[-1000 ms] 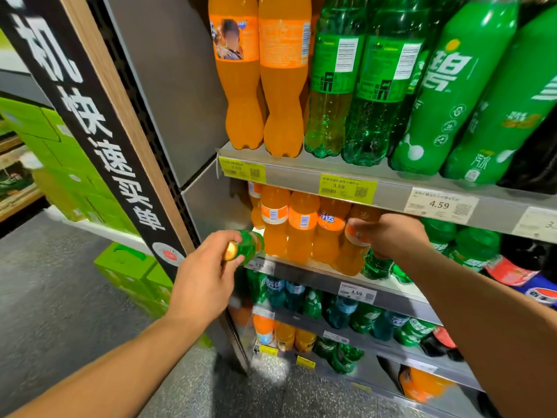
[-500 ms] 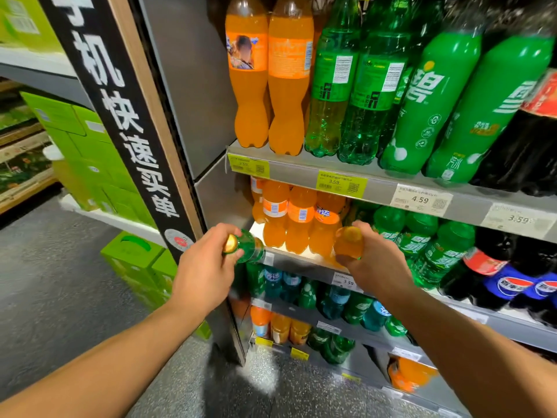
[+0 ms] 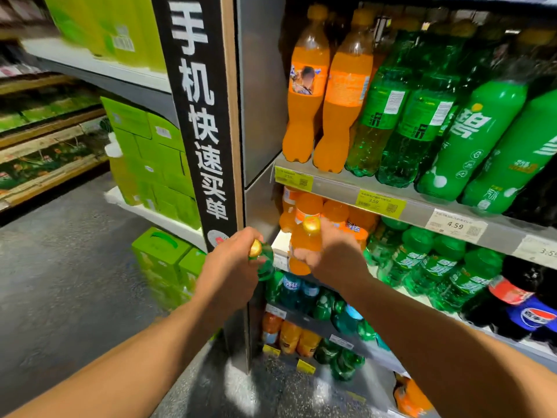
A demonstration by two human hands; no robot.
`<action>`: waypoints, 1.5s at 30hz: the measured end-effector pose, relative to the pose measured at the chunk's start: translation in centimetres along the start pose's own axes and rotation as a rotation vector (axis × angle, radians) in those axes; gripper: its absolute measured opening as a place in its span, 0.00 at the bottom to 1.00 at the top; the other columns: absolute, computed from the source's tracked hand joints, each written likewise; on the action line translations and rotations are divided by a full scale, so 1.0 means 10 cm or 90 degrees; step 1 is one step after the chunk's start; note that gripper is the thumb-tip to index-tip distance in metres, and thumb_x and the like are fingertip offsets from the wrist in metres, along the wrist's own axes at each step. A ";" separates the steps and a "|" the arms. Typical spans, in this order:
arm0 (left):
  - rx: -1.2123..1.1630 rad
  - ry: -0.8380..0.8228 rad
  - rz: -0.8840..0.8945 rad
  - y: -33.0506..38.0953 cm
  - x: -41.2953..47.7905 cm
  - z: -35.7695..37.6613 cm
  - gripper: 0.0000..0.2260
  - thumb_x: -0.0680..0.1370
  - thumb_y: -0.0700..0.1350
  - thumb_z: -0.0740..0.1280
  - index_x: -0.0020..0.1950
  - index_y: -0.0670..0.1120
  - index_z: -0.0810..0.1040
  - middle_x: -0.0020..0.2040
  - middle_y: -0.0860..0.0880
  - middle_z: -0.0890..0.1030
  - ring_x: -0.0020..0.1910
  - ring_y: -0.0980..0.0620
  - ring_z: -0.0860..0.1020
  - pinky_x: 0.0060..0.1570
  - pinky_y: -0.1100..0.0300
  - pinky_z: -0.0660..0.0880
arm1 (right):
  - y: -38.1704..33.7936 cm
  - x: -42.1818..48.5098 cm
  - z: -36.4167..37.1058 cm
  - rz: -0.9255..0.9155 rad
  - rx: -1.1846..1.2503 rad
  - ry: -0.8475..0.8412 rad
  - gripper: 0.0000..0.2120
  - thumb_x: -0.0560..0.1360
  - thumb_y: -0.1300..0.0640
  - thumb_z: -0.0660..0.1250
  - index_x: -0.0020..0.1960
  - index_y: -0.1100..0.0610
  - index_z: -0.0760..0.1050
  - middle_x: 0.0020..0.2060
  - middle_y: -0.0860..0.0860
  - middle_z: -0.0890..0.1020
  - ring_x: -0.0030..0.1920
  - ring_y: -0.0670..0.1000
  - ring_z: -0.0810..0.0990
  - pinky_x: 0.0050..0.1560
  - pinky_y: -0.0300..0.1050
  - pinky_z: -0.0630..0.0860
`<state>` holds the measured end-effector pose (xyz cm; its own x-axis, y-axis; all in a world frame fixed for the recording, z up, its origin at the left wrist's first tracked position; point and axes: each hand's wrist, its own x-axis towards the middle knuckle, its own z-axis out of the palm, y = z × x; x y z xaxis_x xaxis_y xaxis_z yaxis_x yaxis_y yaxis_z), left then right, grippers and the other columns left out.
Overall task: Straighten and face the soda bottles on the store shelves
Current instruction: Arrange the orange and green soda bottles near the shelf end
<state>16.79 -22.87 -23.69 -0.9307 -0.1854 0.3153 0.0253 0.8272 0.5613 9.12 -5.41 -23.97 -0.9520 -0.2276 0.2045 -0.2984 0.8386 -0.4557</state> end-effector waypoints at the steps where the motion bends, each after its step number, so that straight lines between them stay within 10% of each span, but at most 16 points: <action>1: 0.004 0.009 0.025 -0.02 0.00 0.00 0.11 0.72 0.41 0.72 0.50 0.51 0.74 0.40 0.52 0.79 0.38 0.47 0.76 0.36 0.56 0.71 | -0.07 0.04 0.05 -0.001 0.004 0.004 0.31 0.71 0.46 0.75 0.69 0.54 0.70 0.51 0.57 0.81 0.53 0.61 0.79 0.51 0.49 0.75; 14: -0.086 -0.072 0.023 -0.23 0.11 0.18 0.11 0.74 0.44 0.70 0.50 0.54 0.71 0.44 0.55 0.78 0.43 0.50 0.77 0.43 0.50 0.76 | -0.46 0.83 0.30 0.175 0.098 -0.062 0.24 0.71 0.46 0.73 0.64 0.51 0.71 0.58 0.55 0.80 0.58 0.59 0.77 0.52 0.47 0.72; 25: -0.099 -0.146 0.028 -0.28 0.28 0.23 0.11 0.76 0.50 0.68 0.55 0.58 0.68 0.50 0.57 0.79 0.48 0.55 0.77 0.43 0.63 0.71 | -0.48 1.10 0.60 0.205 0.017 -0.062 0.25 0.72 0.43 0.73 0.60 0.58 0.73 0.56 0.57 0.81 0.57 0.60 0.79 0.54 0.53 0.78; 37: -0.135 -0.188 0.025 -0.43 0.25 0.12 0.11 0.75 0.50 0.69 0.54 0.57 0.69 0.50 0.60 0.77 0.49 0.58 0.75 0.49 0.57 0.76 | -0.63 1.26 0.71 0.281 0.030 -0.018 0.19 0.73 0.47 0.74 0.37 0.54 0.68 0.42 0.55 0.80 0.44 0.56 0.81 0.41 0.49 0.78; 45: -0.178 -0.205 0.017 -0.48 0.25 0.10 0.11 0.77 0.49 0.68 0.52 0.61 0.68 0.44 0.62 0.74 0.44 0.59 0.73 0.40 0.65 0.69 | -0.64 1.26 0.71 0.259 -0.059 0.044 0.15 0.79 0.49 0.67 0.52 0.62 0.77 0.50 0.60 0.82 0.53 0.61 0.81 0.43 0.47 0.71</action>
<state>14.00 -26.82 -26.38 -0.9936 0.0461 0.1033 0.1085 0.6454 0.7561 -1.48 -17.14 -24.60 -0.9833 0.1622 0.0830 0.1112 0.8949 -0.4322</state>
